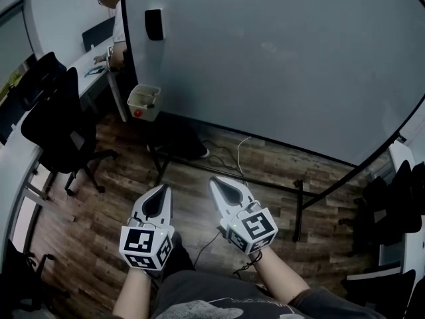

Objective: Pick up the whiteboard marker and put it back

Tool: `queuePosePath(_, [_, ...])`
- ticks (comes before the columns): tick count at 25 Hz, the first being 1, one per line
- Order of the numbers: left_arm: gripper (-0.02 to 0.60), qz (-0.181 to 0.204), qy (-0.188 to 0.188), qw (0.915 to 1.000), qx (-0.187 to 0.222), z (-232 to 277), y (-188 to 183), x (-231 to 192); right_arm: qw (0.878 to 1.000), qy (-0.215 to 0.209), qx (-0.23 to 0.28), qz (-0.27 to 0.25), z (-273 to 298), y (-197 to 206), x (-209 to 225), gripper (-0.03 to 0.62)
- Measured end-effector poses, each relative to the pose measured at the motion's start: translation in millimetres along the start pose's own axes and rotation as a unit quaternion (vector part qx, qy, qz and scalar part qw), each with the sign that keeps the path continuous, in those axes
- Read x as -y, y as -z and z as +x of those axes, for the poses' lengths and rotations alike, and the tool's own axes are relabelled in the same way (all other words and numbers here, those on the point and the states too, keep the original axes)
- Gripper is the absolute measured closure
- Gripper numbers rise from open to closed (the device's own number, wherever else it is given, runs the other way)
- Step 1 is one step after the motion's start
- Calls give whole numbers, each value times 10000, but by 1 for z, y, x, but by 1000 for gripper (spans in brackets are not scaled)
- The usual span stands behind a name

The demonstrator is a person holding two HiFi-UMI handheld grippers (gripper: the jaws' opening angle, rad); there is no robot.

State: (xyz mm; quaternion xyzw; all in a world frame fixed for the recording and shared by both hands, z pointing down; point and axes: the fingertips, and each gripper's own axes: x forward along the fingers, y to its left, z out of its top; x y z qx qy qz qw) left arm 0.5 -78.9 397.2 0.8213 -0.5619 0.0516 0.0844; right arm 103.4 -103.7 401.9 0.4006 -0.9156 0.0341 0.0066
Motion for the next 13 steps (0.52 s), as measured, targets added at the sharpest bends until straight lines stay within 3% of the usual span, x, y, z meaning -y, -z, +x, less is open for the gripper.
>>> queuePosePath(13, [569, 25, 60, 9999, -127, -58, 25, 67, 9998, -109, -141, -70, -84, 13, -34, 569])
